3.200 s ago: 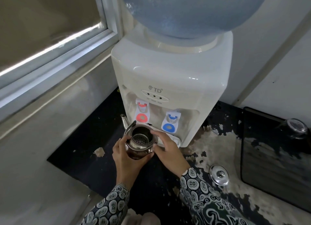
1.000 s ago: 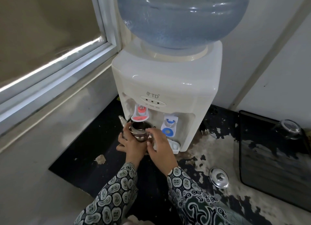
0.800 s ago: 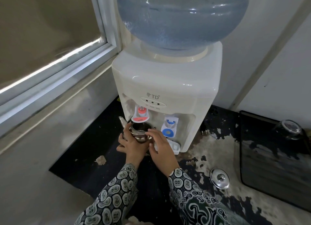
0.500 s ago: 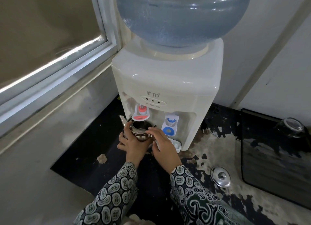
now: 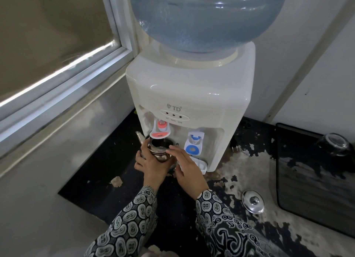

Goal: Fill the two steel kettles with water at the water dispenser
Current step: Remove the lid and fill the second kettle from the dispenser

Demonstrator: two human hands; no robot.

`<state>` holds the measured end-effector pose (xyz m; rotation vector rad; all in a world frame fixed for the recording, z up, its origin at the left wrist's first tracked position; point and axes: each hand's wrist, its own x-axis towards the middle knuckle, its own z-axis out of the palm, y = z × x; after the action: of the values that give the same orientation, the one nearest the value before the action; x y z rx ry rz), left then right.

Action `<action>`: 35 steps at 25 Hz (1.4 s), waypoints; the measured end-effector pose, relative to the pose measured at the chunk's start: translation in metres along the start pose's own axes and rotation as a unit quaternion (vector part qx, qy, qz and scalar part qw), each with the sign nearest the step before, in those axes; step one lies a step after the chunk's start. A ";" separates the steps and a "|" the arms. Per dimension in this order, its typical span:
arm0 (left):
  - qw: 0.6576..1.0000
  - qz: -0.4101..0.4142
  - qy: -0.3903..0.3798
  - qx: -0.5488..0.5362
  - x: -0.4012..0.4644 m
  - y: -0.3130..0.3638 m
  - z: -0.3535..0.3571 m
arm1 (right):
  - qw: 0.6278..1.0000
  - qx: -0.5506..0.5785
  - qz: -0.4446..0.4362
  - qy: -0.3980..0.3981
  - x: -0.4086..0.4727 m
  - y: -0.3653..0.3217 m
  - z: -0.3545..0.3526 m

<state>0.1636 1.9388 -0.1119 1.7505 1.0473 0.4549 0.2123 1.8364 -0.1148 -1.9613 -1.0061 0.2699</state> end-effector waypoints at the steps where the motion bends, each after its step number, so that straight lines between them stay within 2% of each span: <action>1: 1.000 0.000 0.001 0.000 0.000 0.000 0.000 | 1.000 0.003 0.001 -0.007 -0.001 0.001 0.000; 27: 1.000 -0.001 0.005 0.013 0.002 -0.002 0.000 | 0.999 0.033 0.010 -0.021 -0.004 0.004 0.000; 35: 1.000 -0.004 0.010 0.014 0.001 0.000 0.001 | 0.986 0.123 0.078 0.077 0.010 -0.020 -0.016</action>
<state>0.1651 1.9389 -0.1126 1.7694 1.0801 0.4542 0.2160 1.8395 -0.0877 -1.8056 -0.6870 0.3084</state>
